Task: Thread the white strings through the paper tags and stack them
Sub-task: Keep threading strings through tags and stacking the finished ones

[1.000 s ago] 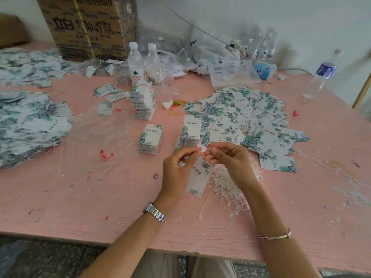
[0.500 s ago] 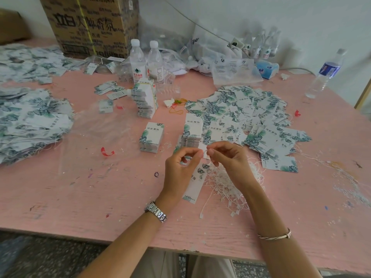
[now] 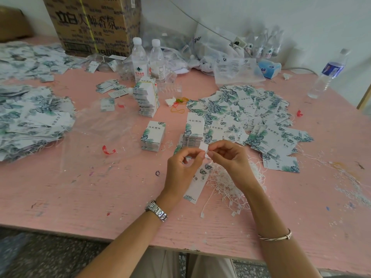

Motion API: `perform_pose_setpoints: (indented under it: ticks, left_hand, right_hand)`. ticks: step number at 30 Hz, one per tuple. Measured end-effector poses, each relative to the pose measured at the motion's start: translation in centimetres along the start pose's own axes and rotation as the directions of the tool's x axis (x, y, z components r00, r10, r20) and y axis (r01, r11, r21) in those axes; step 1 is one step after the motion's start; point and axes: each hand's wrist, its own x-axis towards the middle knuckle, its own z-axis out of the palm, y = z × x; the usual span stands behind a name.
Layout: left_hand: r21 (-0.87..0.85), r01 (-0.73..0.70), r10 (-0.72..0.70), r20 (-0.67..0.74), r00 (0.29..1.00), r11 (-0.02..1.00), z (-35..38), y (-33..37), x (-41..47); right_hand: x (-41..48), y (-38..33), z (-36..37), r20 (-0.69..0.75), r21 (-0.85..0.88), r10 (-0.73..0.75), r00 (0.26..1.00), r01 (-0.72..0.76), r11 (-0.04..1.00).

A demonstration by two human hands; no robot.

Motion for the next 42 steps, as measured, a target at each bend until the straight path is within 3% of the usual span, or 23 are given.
perform_pose_setpoints:
  ticks: [9, 16, 37, 42]
  left_hand:
    - [0.029, -0.023, 0.022, 0.028, 0.999, 0.999, -0.09, -0.03, -0.16]
    - [0.083, -0.09, 0.082, 0.095, 0.992, 0.992, -0.28, 0.43, -0.23]
    - [0.162, -0.113, 0.088, 0.151, 0.985, 0.98, -0.69, -0.43, -0.28]
    - [0.145, -0.054, 0.034, 0.138, 0.99, 0.988, -0.63, -0.39, -0.11]
  right_hand:
    - [0.08, 0.2, 0.03, 0.0, -0.055, -0.04, 0.999, 0.04, 0.998]
    - [0.02, 0.23, -0.19, 0.032, -0.04, 0.046, 0.998, -0.044, 0.998]
    - [-0.05, 0.69, -0.6, 0.135, -0.076, 0.078, 0.988, -0.068, 0.995]
    - [0.07, 0.58, -0.53, 0.115, -0.029, 0.071, 0.991, -0.068, 0.997]
